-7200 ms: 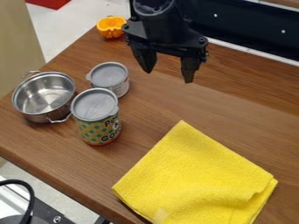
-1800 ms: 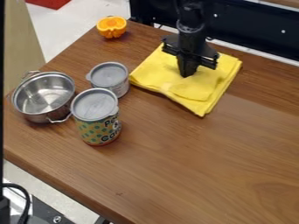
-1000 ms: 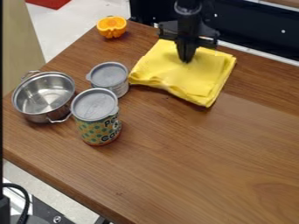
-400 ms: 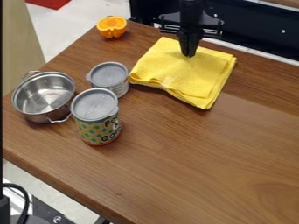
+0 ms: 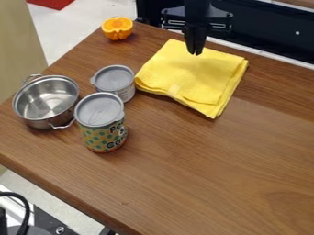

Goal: Move the yellow cloth to the upper middle of table

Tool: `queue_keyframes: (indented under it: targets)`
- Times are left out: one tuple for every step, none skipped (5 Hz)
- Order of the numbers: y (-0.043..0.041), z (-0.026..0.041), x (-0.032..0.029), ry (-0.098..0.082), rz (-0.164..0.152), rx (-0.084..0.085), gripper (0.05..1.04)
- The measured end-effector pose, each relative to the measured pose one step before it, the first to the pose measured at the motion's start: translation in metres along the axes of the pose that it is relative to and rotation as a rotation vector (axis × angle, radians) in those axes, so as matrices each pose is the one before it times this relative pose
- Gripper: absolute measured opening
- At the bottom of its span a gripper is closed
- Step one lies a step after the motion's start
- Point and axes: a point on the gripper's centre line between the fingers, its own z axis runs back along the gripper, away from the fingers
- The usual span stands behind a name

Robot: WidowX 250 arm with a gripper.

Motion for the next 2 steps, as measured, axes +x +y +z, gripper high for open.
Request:
queue_keyframes:
  targets:
    - [-0.0041,0.00291,-0.003,-0.0376,-0.0025,0.0062,0.053]
    - [-0.00272,0.01595,0.00095,-0.0351,0.0048,-0.0253,0.053]
